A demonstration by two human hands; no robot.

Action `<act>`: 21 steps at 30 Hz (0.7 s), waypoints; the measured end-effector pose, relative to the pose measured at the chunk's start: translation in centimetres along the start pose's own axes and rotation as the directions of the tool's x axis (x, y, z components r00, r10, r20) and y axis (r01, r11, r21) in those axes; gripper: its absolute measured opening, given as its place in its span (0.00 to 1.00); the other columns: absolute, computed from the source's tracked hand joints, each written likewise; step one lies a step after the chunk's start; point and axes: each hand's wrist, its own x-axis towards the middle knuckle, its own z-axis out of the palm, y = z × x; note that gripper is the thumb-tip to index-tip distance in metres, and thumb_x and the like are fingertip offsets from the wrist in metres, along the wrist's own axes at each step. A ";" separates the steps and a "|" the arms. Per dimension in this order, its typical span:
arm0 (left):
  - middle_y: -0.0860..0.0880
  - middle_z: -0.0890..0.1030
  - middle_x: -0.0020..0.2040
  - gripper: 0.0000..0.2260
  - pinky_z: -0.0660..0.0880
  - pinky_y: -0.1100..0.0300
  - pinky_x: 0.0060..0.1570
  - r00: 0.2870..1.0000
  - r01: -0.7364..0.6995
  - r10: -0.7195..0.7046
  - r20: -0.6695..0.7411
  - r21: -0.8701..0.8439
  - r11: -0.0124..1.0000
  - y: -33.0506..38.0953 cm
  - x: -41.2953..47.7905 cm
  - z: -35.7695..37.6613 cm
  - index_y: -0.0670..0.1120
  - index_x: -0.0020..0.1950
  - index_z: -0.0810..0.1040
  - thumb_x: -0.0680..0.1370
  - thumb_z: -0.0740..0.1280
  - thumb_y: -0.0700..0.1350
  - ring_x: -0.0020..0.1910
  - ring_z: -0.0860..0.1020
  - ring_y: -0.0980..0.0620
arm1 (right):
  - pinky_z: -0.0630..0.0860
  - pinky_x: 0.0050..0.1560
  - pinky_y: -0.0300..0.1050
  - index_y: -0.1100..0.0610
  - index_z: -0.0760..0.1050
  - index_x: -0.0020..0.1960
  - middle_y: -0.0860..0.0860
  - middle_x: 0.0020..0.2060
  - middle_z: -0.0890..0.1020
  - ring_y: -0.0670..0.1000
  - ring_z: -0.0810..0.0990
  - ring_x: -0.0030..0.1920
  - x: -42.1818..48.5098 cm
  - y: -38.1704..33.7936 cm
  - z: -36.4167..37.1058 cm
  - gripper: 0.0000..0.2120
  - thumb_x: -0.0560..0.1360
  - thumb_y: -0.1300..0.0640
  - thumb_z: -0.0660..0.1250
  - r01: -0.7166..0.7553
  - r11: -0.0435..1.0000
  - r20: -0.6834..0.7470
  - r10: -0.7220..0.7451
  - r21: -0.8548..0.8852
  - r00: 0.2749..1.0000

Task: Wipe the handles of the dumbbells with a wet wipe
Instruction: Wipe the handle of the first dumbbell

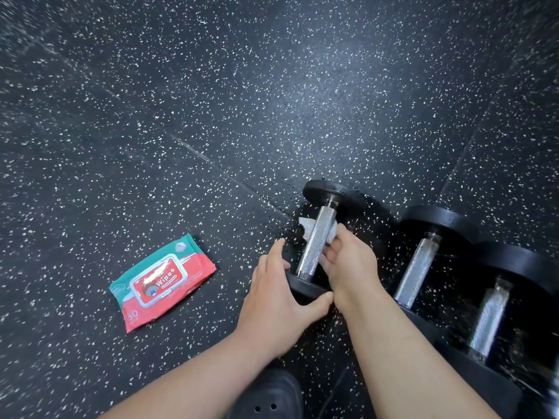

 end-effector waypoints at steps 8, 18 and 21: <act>0.63 0.67 0.63 0.55 0.72 0.54 0.69 1.000 0.001 -0.001 -0.007 -0.002 1.000 -0.1 0.0 0.2 0.60 0.83 0.49 0.65 0.74 0.72 0.67 0.68 0.62 | 0.83 0.56 0.50 0.62 0.84 0.60 0.59 0.54 0.88 0.56 0.89 0.54 0.5 -0.3 -0.3 0.15 0.86 0.56 0.61 -0.093 0.994 0.130 0.099 -0.051 0.987; 0.63 0.67 0.63 0.54 0.73 0.52 0.68 1.000 -0.001 0.001 -0.008 0.003 1.000 -0.1 0.1 0.2 0.61 0.82 0.49 0.64 0.74 0.72 0.68 0.68 0.61 | 0.82 0.55 0.51 0.65 0.82 0.61 0.61 0.52 0.88 0.57 0.89 0.54 0.7 -0.2 -0.3 0.13 0.85 0.59 0.62 -0.127 0.992 0.130 0.128 -0.013 0.983; 0.64 0.67 0.62 0.54 0.72 0.53 0.68 1.000 -0.004 0.004 -0.009 0.001 1.000 -0.2 0.1 0.3 0.61 0.82 0.49 0.64 0.74 0.73 0.68 0.68 0.61 | 0.82 0.58 0.53 0.67 0.80 0.64 0.62 0.55 0.87 0.59 0.88 0.55 0.8 -0.3 -0.5 0.15 0.86 0.56 0.63 -0.162 0.986 0.166 0.154 0.037 0.974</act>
